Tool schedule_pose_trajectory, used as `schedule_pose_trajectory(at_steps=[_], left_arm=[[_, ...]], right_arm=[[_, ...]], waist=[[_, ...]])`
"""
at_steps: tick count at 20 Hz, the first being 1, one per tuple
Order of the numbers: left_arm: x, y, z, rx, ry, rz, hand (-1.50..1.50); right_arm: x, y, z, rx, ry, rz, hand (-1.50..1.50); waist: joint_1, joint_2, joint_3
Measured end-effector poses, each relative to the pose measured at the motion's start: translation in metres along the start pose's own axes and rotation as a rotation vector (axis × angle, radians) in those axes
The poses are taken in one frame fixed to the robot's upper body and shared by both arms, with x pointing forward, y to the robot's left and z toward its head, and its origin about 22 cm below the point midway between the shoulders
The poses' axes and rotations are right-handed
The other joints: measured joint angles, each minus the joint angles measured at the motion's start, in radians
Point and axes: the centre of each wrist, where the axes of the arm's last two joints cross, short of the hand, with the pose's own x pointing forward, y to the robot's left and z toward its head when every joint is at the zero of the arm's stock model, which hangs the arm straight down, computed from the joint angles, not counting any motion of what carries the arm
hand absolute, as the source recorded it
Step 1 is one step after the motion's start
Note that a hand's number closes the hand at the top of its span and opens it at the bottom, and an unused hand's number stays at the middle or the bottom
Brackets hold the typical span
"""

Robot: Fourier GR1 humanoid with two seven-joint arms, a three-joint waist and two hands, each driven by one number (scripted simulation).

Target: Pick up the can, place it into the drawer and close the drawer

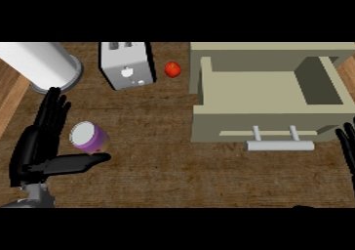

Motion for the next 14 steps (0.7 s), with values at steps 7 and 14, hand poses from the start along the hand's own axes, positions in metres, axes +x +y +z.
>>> schedule_pose_trajectory(at_steps=[7,14], left_arm=[[-0.029,0.003,-0.008,0.028,0.023,-0.008,-1.50],[-0.054,0.018,-0.009,0.055,0.037,-0.019,-1.50]], right_arm=[[-0.004,-0.006,0.002,0.003,0.008,0.000,-1.50],[-0.006,-0.008,0.001,0.009,0.008,0.005,-1.50]], waist=[[0.000,0.000,0.000],[0.000,0.000,0.000]])
